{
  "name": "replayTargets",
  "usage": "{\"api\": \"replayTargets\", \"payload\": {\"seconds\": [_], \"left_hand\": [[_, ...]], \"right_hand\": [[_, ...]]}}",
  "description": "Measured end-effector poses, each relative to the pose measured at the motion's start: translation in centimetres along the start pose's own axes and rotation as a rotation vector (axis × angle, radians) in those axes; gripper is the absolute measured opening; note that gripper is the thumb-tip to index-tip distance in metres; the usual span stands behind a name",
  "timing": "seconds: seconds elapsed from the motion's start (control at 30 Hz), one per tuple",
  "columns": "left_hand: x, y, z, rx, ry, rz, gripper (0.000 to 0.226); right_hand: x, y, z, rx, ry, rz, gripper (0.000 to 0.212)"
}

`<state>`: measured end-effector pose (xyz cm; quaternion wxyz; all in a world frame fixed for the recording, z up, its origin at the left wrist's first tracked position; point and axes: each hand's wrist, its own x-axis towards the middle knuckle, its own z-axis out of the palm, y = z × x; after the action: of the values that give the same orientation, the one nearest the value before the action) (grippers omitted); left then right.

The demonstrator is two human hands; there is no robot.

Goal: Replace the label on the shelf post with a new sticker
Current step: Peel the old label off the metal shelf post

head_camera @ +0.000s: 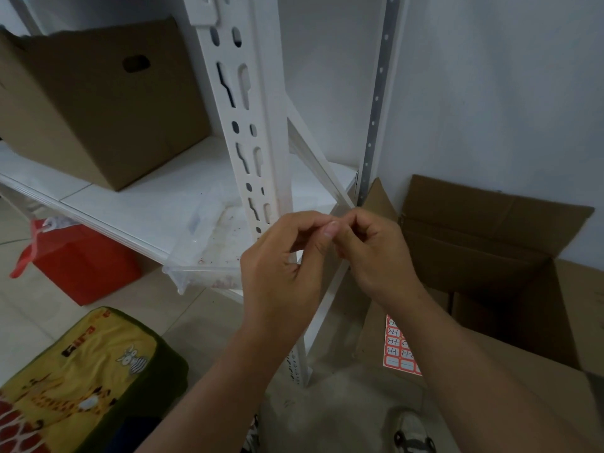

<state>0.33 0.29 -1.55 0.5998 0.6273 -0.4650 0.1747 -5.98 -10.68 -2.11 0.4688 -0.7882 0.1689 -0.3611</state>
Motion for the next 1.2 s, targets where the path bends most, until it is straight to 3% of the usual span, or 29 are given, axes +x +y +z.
{"api": "replayTargets", "payload": {"seconds": [0.23, 0.37, 0.43, 0.53, 0.67, 0.73, 0.83, 0.97, 1.03, 1.1, 1.2], "left_hand": [[0.4, -0.8, -0.9, 0.126, -0.065, 0.048, 0.008], [0.7, -1.0, -1.5, 0.099, -0.022, 0.068, 0.011], [1.0, -1.2, -2.0, 0.094, 0.005, 0.052, 0.012], [1.7, -1.8, -3.1, 0.043, 0.105, -0.114, 0.028], [2.5, -4.6, -5.1, 0.171, 0.274, -0.362, 0.050], [2.7, -6.6, -5.6, 0.298, 0.207, -0.496, 0.057], [2.8, -9.9, -5.6, 0.556, -0.041, -0.624, 0.053], [2.3, -11.5, -4.6, 0.791, -0.328, -0.697, 0.015], [2.1, -11.7, -4.5, 0.867, -0.448, -0.706, 0.037], [2.3, -11.7, -4.6, 0.918, -0.447, -0.679, 0.036], [2.8, -11.1, -4.7, 0.966, -0.435, -0.719, 0.055]], "right_hand": [[0.1, 0.9, -0.1, -0.176, 0.136, -0.156, 0.048], [0.0, 1.0, 0.3, -0.139, 0.128, -0.126, 0.066], [-0.1, 1.0, 0.2, -0.102, 0.142, -0.104, 0.063], [-0.2, 1.0, 0.2, -0.041, 0.138, -0.074, 0.055], [-0.4, 0.8, 0.3, 0.012, 0.105, -0.020, 0.068], [-0.6, 0.6, 0.5, 0.051, 0.097, -0.001, 0.066], [-0.7, 0.4, 1.0, 0.083, 0.073, 0.024, 0.056], [-0.8, 0.3, 1.7, 0.057, 0.019, 0.061, 0.057], [-0.8, 0.4, 1.8, 0.029, 0.000, 0.059, 0.055], [-0.7, 0.6, 1.8, 0.026, -0.018, 0.051, 0.055], [-0.7, 0.7, 1.9, 0.028, -0.033, 0.055, 0.056]]}}
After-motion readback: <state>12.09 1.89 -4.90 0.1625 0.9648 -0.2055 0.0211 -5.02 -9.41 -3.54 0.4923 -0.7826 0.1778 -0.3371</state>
